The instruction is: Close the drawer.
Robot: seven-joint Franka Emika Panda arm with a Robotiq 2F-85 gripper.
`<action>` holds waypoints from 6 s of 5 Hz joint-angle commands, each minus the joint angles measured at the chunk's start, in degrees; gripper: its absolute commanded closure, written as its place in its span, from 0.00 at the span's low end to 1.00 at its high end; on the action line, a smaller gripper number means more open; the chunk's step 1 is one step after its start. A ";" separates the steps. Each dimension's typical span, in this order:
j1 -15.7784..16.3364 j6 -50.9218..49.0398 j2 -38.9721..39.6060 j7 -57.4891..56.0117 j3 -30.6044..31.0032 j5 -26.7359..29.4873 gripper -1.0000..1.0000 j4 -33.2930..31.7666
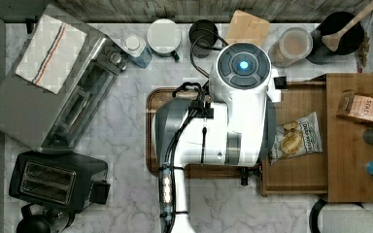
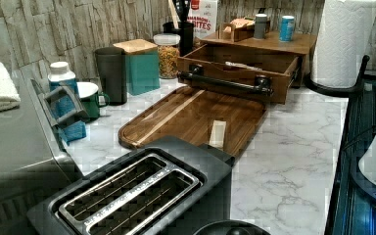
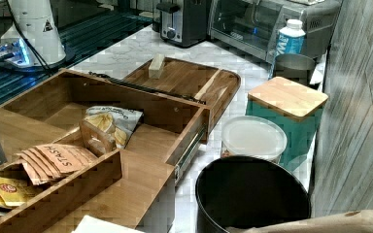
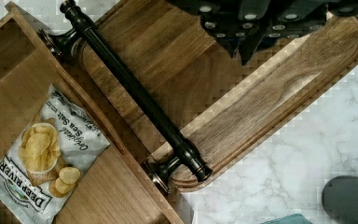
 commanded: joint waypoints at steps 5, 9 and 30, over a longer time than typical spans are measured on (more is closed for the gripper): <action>0.40 16.69 0.50 -25.93 0.39 -6.69 1.00 -14.23; 2.29 29.76 6.48 -25.54 -2.52 -15.04 1.00 -20.52; -22.43 36.11 22.58 -67.49 -16.27 -6.91 1.00 5.72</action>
